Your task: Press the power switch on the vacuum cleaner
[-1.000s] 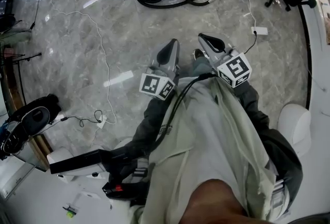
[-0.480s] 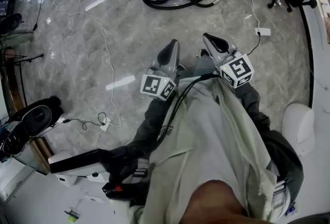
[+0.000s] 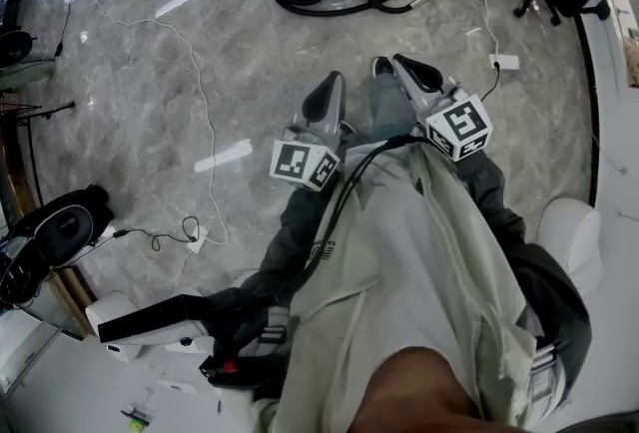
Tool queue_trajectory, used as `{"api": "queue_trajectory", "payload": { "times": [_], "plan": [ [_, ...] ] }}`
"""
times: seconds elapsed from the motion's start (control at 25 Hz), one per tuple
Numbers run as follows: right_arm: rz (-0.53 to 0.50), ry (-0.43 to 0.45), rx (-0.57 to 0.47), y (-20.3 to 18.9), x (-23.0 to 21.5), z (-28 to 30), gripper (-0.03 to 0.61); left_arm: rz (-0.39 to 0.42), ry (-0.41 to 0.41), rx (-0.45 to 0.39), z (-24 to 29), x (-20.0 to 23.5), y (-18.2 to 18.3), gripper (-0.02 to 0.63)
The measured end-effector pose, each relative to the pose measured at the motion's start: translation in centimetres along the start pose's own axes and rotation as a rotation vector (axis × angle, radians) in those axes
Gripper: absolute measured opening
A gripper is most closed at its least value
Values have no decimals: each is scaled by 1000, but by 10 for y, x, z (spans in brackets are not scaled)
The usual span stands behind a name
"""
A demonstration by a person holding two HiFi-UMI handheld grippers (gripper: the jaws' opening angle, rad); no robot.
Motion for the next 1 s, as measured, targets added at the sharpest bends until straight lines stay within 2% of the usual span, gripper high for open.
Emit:
{"api": "queue_trajectory", "payload": {
  "times": [0.28, 0.48, 0.72, 1.0],
  "plan": [
    [-27, -8, -10, 17, -23, 29, 2, -1, 59, -6, 15, 26, 13, 6],
    [16, 4, 2, 16, -59, 51, 2, 0, 71, 35, 46, 40, 17, 6],
    [60, -4, 8, 17, -137, 92, 2, -3, 117, 66, 116, 74, 27, 6],
    [21, 34, 17, 61, -246, 142, 2, 16, 193, 22, 224, 113, 87, 6]
  ]
}}
Point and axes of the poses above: the fingertips, and each gripper's own axes: z forward along the fingers, x to its left, y out of its top, the point moved 5 cm from there along -z, backward along the fingers, and after that the axes turned 14 degrees about x, right-handed, at the moved point
